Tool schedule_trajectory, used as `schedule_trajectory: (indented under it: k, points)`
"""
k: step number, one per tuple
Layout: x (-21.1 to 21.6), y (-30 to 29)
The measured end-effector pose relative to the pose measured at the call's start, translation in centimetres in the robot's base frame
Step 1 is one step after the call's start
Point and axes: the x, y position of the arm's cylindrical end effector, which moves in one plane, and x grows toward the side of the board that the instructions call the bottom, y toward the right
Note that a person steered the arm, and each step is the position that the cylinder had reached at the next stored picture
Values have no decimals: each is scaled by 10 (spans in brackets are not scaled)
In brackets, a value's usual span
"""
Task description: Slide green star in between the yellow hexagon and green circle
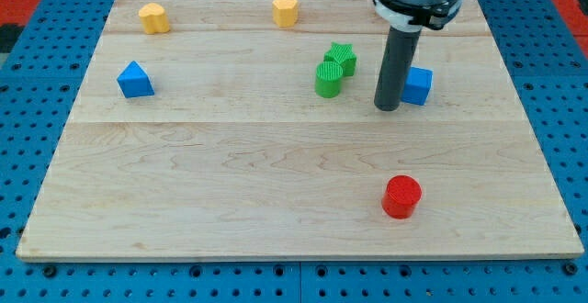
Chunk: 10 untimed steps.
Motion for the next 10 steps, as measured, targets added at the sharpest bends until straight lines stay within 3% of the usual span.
schedule_trajectory:
  k: [8, 10]
  points:
    - [-1, -38]
    - [-84, -16]
